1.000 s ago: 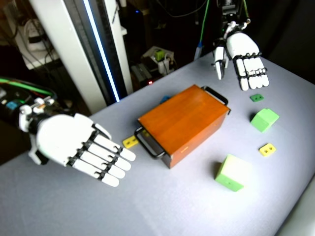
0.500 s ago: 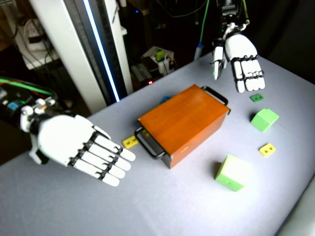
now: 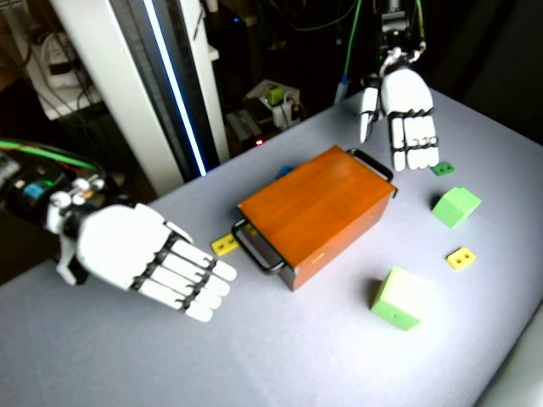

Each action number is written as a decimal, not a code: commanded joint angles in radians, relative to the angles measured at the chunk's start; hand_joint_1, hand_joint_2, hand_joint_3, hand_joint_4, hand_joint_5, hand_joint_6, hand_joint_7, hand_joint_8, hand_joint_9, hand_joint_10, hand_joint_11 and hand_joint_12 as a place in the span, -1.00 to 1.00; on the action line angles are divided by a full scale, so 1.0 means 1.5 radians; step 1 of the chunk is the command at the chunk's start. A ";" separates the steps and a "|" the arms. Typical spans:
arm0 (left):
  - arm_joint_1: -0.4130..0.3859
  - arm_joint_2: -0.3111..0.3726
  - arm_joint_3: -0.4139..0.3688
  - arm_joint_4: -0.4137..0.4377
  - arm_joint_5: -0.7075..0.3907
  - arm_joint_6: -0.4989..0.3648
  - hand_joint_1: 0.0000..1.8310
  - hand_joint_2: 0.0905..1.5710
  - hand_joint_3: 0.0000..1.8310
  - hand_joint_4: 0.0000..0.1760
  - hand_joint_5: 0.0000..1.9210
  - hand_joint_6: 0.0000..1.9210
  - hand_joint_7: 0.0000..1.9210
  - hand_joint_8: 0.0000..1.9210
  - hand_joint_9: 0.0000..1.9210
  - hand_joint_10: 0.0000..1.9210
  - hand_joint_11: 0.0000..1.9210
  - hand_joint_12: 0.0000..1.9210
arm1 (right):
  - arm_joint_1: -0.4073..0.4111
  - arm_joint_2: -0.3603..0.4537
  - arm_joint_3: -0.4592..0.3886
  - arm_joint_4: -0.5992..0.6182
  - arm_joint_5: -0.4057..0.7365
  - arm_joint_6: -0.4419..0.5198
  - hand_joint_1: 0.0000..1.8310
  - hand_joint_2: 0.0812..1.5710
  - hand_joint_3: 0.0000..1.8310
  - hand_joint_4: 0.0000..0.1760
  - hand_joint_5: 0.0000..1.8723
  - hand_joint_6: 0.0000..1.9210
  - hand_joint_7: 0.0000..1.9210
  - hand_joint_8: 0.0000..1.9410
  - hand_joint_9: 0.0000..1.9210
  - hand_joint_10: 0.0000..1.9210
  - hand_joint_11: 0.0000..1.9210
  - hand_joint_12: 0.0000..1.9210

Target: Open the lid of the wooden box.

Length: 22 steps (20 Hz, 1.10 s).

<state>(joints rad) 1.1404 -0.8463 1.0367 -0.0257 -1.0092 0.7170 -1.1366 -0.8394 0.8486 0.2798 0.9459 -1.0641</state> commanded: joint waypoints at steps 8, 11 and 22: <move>-0.005 -0.015 0.009 0.027 -0.046 -0.035 -0.84 0.78 -1.00 -1.00 -0.86 -0.99 -0.98 -1.00 -1.00 -1.00 -1.00 -1.00 | 0.038 -0.023 0.019 -0.027 0.015 0.000 -0.48 0.75 -1.00 -1.00 -1.00 -1.00 -1.00 -1.00 -1.00 -1.00 -1.00 -1.00; -0.005 -0.023 0.012 0.035 -0.041 -0.045 -0.82 0.77 -1.00 -1.00 -0.85 -0.99 -0.98 -1.00 -1.00 -1.00 -1.00 -1.00 | 0.045 -0.033 0.026 -0.030 0.002 0.000 -0.45 0.75 -1.00 -1.00 -0.99 -1.00 -1.00 -1.00 -1.00 -1.00 -1.00 -1.00; -0.015 -0.040 0.020 0.066 -0.031 -0.072 -0.77 0.78 -1.00 -0.90 -0.92 -1.00 -1.00 -1.00 -1.00 -1.00 -1.00 -1.00 | 0.084 -0.067 0.048 -0.062 -0.047 0.000 -0.43 0.74 -1.00 -1.00 -0.97 -1.00 -1.00 -1.00 -1.00 -1.00 -1.00 -1.00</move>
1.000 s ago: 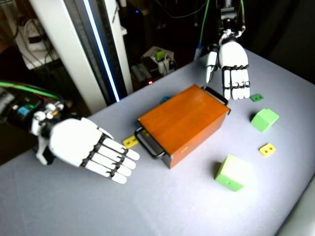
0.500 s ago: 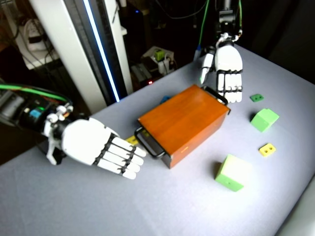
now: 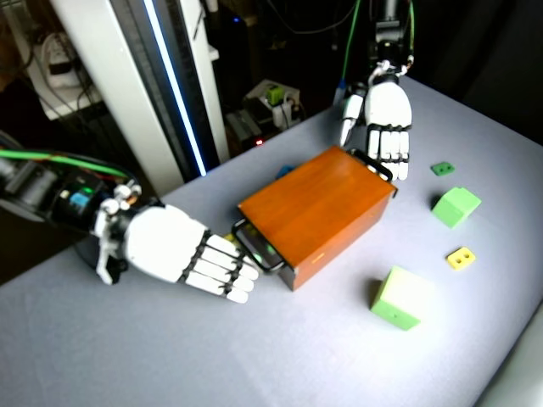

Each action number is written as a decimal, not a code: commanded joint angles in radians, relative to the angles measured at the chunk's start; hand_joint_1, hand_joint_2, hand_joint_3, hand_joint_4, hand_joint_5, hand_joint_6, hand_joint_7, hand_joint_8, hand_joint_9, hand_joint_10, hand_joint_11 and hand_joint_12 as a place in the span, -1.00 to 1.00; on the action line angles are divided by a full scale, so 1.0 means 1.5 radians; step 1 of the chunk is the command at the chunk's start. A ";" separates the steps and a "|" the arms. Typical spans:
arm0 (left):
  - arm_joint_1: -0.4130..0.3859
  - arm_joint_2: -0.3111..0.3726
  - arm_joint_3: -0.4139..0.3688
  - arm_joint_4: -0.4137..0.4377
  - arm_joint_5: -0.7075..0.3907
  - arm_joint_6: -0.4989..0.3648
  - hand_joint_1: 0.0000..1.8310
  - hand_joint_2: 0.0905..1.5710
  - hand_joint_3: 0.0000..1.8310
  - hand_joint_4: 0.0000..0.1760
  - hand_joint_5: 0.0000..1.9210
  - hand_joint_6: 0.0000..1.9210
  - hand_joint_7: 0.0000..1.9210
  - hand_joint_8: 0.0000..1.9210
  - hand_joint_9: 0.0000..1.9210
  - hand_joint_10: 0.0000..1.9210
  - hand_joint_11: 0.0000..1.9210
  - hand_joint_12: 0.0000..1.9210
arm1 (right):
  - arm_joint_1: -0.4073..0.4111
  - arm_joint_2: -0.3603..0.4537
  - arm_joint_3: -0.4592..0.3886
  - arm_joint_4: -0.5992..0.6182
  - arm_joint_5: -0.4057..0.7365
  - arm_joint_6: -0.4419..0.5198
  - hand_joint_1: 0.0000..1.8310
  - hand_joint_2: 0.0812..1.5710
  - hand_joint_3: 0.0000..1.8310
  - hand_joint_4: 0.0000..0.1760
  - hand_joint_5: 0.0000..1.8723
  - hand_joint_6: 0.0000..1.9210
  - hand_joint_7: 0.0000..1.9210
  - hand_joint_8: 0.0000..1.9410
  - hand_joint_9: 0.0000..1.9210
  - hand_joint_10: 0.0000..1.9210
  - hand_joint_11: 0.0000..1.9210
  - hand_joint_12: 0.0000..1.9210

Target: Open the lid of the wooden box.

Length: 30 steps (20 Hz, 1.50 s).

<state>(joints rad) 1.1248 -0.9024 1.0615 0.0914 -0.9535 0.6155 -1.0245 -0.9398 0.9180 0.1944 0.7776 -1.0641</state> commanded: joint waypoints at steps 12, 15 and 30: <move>-0.009 -0.004 0.001 0.005 -0.091 -0.019 -0.65 0.83 -1.00 -0.43 -1.00 -1.00 -1.00 -1.00 -1.00 -1.00 -1.00 -1.00 | 0.018 -0.001 0.000 -0.012 0.078 0.008 -0.46 0.84 -0.98 -1.00 -1.00 -1.00 -1.00 -1.00 -1.00 -1.00 -1.00 -1.00; -0.009 -0.003 0.000 0.006 -0.098 -0.019 -0.63 0.82 -1.00 -0.37 -1.00 -1.00 -1.00 -1.00 -1.00 -1.00 -1.00 -1.00 | 0.018 0.004 -0.002 -0.014 0.088 0.014 -0.48 0.85 -0.99 -1.00 -1.00 -1.00 -1.00 -1.00 -1.00 -1.00 -1.00 -1.00; -0.009 0.020 -0.015 -0.008 -0.168 -0.010 -0.83 0.87 -1.00 -0.46 -1.00 -1.00 -1.00 -1.00 -1.00 -1.00 -1.00 -1.00 | 0.014 0.047 -0.032 -0.015 0.180 0.027 -0.59 0.91 -0.99 -1.00 -1.00 -1.00 -1.00 -1.00 -1.00 -1.00 -1.00 -1.00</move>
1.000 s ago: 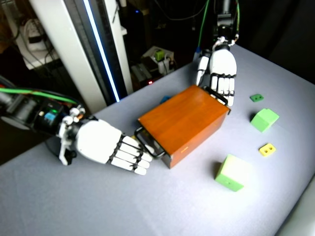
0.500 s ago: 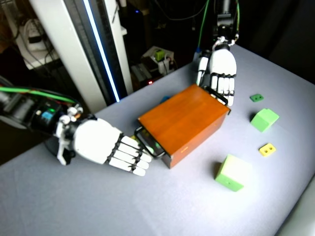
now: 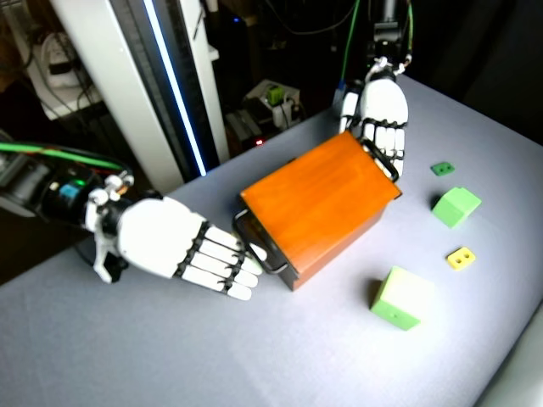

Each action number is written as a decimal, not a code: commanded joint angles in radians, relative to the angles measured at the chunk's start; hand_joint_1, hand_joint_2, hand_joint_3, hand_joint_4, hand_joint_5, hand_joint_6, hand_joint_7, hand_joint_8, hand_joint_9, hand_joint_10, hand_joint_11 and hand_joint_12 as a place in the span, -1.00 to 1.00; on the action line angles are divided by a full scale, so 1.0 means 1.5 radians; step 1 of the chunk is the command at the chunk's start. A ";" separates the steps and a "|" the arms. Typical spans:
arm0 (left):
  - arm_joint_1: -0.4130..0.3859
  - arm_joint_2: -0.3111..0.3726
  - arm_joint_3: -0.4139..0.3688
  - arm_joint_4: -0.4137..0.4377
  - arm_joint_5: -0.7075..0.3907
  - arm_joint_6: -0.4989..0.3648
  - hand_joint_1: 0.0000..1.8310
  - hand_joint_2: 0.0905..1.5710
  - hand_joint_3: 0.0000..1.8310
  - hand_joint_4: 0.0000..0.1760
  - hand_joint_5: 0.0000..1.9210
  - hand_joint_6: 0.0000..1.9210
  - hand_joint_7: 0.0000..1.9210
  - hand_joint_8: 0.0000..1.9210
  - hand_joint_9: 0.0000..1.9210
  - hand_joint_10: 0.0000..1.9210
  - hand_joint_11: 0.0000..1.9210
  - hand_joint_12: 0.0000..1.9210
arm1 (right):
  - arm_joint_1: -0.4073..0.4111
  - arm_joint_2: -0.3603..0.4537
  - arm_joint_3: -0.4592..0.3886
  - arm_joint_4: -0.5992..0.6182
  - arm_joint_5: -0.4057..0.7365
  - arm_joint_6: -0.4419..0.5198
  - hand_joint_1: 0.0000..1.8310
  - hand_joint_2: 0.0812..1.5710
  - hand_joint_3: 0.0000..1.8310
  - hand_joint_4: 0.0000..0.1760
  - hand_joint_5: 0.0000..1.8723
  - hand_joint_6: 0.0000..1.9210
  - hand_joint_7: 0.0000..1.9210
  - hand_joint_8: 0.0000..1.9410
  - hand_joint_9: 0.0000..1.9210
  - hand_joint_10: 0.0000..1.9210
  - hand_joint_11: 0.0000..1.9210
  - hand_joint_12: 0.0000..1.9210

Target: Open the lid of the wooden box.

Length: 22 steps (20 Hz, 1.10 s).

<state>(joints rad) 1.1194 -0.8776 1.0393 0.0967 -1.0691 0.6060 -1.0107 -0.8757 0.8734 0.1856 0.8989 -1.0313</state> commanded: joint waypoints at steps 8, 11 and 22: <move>-0.015 0.016 0.000 -0.046 -0.148 0.030 -0.46 0.79 -1.00 -0.68 -1.00 -1.00 -1.00 -1.00 -1.00 -1.00 -1.00 -1.00 | 0.008 0.008 0.006 -0.010 0.140 0.009 -0.62 0.92 -1.00 -1.00 -1.00 -1.00 -1.00 -1.00 -1.00 -1.00 -1.00 -1.00; -0.032 0.016 0.003 -0.052 -0.158 0.040 -0.42 0.76 -1.00 -0.84 -0.98 -0.99 -1.00 -1.00 -1.00 -1.00 -1.00 -1.00 | 0.017 0.008 0.010 -0.009 0.151 0.009 -0.52 0.93 -1.00 -1.00 -1.00 -1.00 -1.00 -1.00 -1.00 -1.00 -1.00 -1.00; -0.093 -0.018 0.046 -0.087 -0.155 0.054 -0.39 0.76 -1.00 -0.96 -0.99 -1.00 -1.00 -1.00 -1.00 -1.00 -0.99 -1.00 | 0.068 0.000 0.041 0.025 0.173 -0.004 -0.31 0.92 -1.00 -1.00 -1.00 -1.00 -1.00 -1.00 -1.00 -1.00 -1.00 -1.00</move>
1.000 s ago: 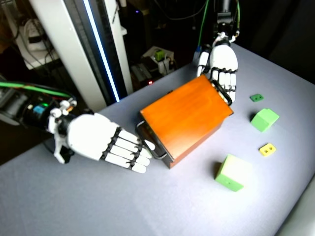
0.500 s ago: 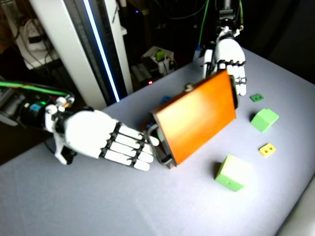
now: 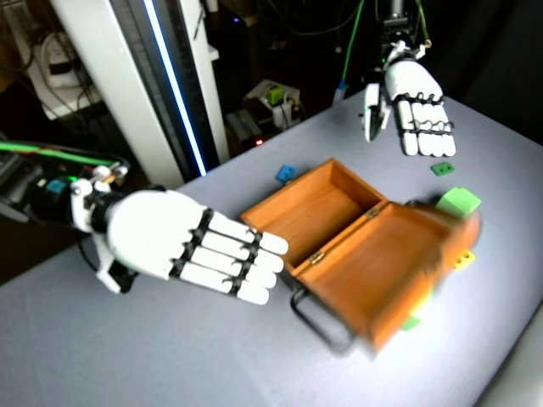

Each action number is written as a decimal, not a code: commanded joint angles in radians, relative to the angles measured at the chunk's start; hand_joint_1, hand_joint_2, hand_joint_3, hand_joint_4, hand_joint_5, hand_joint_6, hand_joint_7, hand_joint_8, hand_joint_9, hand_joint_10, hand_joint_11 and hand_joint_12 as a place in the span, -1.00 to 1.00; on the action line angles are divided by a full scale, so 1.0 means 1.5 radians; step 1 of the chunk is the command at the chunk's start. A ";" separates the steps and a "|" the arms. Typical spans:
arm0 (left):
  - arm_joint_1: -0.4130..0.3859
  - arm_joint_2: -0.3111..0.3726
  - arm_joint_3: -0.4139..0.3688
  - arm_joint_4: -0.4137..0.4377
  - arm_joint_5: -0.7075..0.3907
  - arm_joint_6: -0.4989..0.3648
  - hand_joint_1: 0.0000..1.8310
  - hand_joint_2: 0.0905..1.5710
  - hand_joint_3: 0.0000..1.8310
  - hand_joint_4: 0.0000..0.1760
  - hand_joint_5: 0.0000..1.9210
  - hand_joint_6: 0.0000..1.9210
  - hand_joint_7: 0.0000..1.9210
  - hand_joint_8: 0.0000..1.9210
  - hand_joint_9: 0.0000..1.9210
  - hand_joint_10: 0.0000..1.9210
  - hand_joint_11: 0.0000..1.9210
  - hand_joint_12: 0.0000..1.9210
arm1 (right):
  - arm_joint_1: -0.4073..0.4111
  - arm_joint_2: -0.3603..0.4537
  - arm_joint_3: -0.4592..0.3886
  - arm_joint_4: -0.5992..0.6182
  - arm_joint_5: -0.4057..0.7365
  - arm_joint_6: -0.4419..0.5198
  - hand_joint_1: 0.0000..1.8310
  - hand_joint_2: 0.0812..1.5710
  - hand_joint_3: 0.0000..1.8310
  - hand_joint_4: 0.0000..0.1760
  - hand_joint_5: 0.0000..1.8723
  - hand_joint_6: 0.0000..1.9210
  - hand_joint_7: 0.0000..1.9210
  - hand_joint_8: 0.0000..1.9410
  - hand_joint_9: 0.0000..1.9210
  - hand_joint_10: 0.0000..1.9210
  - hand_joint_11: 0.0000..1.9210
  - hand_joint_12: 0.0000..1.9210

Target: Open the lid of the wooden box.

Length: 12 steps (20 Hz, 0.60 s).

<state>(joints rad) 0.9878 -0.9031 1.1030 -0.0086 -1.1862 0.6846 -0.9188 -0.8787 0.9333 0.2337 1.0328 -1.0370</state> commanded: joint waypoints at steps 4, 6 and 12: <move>-0.005 -0.006 0.004 -0.042 -0.108 0.010 -0.47 0.78 -0.99 -0.84 -1.00 -1.00 -1.00 -1.00 -1.00 -1.00 -1.00 -1.00 | 0.006 0.001 -0.004 0.011 0.124 -0.001 -0.37 0.92 -1.00 -1.00 -1.00 -1.00 -1.00 -1.00 -1.00 -1.00 -1.00 -1.00; -0.001 -0.007 0.003 -0.051 -0.126 0.010 -0.52 0.78 -0.99 -0.68 -1.00 -1.00 -1.00 -1.00 -1.00 -1.00 -1.00 -1.00 | 0.002 0.006 -0.010 0.015 0.142 -0.001 -0.48 0.92 -1.00 -0.86 -1.00 -1.00 -1.00 -1.00 -1.00 -1.00 -1.00 -1.00; 0.012 0.001 -0.009 -0.078 -0.186 0.026 -0.73 0.78 -1.00 -0.81 -1.00 -1.00 -1.00 -1.00 -1.00 -1.00 -1.00 -1.00 | -0.019 0.039 -0.041 0.017 0.212 -0.009 -0.77 0.86 -1.00 -1.00 -1.00 -1.00 -1.00 -1.00 -1.00 -1.00 -1.00 -1.00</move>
<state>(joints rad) 1.0077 -0.9112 1.0935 -0.1047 -1.3296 0.7223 -0.9527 -0.8223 0.8680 0.2615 1.2152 -1.0519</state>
